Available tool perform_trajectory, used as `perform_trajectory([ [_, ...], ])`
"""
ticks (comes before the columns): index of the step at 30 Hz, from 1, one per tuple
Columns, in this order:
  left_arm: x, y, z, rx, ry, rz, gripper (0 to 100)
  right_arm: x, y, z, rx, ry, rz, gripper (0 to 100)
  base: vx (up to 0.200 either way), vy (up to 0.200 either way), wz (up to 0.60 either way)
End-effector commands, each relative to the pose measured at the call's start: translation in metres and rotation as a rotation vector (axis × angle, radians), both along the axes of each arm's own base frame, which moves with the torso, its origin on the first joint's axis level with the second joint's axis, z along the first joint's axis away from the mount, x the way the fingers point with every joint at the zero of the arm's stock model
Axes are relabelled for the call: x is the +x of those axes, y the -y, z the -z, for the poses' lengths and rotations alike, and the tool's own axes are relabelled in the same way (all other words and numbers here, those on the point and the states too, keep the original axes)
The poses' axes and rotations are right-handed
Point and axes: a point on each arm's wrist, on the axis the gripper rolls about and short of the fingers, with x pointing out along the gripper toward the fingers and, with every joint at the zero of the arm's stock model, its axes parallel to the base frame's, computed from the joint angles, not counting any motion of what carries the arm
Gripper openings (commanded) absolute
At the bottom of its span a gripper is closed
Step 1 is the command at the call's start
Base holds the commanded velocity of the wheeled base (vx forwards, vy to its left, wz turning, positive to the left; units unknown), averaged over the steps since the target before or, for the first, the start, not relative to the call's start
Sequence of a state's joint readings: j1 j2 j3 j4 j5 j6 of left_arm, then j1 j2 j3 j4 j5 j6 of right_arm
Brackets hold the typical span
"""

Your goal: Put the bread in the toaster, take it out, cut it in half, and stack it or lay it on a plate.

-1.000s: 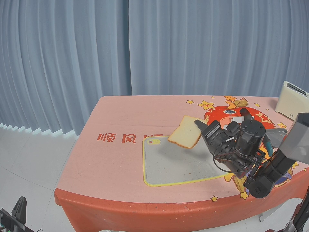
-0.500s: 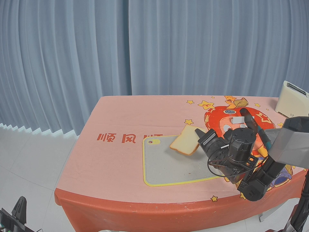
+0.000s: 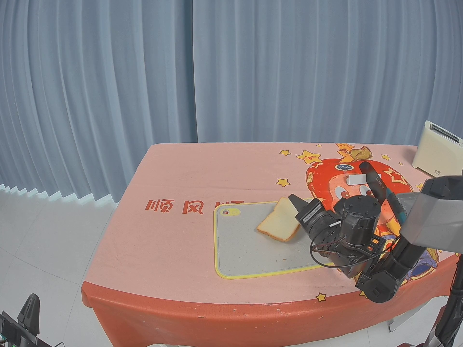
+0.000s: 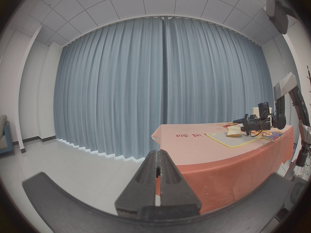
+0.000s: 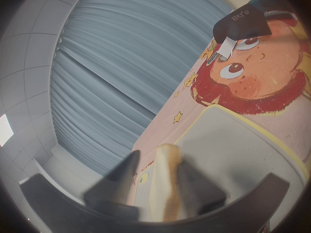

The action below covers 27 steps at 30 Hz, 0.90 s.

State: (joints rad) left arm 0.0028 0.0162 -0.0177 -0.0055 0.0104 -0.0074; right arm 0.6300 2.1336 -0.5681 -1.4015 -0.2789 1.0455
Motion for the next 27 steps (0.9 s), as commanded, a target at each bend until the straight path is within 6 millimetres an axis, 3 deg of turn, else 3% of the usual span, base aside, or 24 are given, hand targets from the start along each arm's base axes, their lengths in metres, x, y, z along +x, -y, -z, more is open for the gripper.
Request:
perform_trajectory([
  [1,0.000,0.000,0.005,0.000,-0.001,-0.001,0,-0.004,0.003,-0.002,-0.012,-0.002,0.000,100,0.000,0.000,0.00],
  [10,0.000,0.000,0.005,0.000,-0.001,-0.001,0,-0.022,0.014,-0.001,-0.111,-0.029,-0.022,100,0.000,0.000,0.00],
  [14,0.000,0.000,0.005,0.000,-0.001,-0.001,0,-0.033,0.008,-0.006,-0.147,-0.073,-0.061,100,0.000,0.000,0.00],
  [19,0.000,0.000,0.005,0.000,-0.001,-0.001,0,-0.033,-0.005,-0.027,-0.156,-0.093,-0.104,100,0.000,0.000,0.00],
  [27,0.000,0.000,0.005,0.000,-0.001,-0.001,0,-0.037,-0.009,-0.034,-0.203,-0.166,-0.127,100,0.000,0.000,0.00],
])
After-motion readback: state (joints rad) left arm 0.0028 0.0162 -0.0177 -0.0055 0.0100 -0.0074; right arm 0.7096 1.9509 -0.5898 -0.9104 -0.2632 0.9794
